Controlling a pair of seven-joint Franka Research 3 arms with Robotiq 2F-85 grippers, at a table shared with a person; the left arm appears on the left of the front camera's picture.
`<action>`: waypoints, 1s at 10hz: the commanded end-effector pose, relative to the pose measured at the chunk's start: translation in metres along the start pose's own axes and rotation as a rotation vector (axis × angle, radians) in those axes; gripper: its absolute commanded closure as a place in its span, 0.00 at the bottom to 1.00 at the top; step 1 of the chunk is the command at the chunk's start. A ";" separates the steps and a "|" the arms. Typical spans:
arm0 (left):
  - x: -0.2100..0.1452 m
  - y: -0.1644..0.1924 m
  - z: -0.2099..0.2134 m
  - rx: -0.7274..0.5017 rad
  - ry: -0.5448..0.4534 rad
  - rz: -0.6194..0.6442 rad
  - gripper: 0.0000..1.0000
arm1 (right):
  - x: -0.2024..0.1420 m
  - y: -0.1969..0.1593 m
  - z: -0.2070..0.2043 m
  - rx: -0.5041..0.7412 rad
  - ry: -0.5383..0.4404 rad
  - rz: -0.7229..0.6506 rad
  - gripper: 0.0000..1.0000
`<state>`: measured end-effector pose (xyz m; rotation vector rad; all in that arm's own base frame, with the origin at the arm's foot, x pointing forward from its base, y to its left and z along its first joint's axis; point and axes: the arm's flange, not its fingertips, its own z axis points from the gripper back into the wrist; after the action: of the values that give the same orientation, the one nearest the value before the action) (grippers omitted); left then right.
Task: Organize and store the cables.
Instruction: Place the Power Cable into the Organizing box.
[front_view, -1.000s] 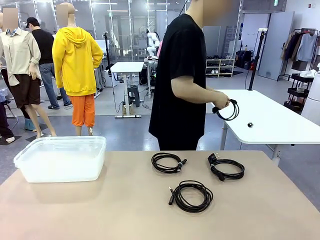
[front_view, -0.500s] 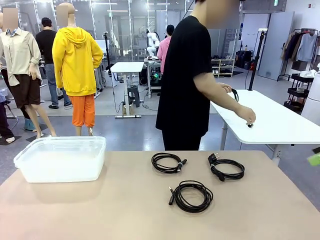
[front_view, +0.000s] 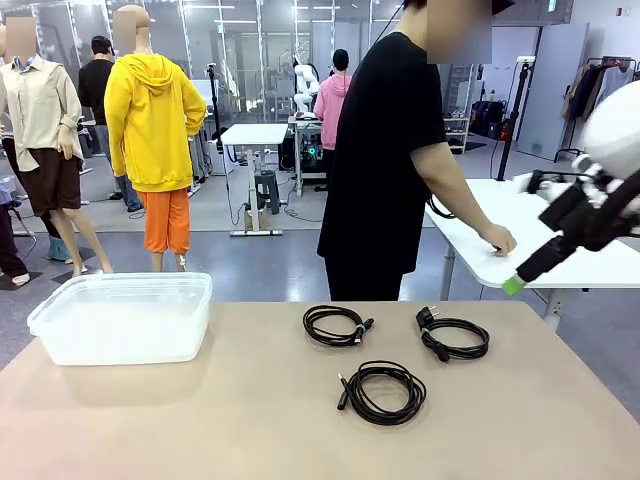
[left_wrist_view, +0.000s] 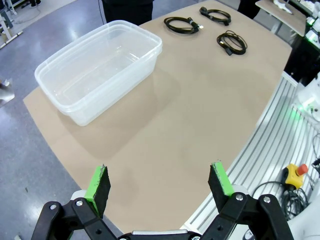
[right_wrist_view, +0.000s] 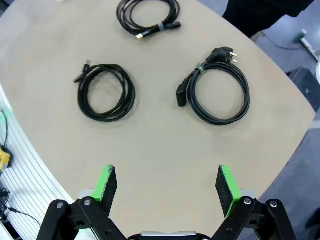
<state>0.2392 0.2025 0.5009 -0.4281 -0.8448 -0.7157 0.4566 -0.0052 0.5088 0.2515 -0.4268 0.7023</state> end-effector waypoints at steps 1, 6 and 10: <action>0.000 0.000 0.002 -0.014 -0.012 -0.014 0.00 | 0.023 -0.008 -0.007 -0.060 0.052 -0.028 0.00; 0.000 0.000 0.002 -0.014 -0.012 -0.014 0.00 | 0.013 -0.002 -0.007 -0.022 0.025 0.002 0.00; 0.000 0.000 0.002 -0.014 -0.012 -0.014 0.00 | 0.013 -0.002 -0.007 -0.022 0.025 0.002 0.00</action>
<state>0.2389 0.2028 0.5008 -0.4266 -0.8439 -0.7149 0.4730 0.0046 0.5103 0.2226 -0.4119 0.6934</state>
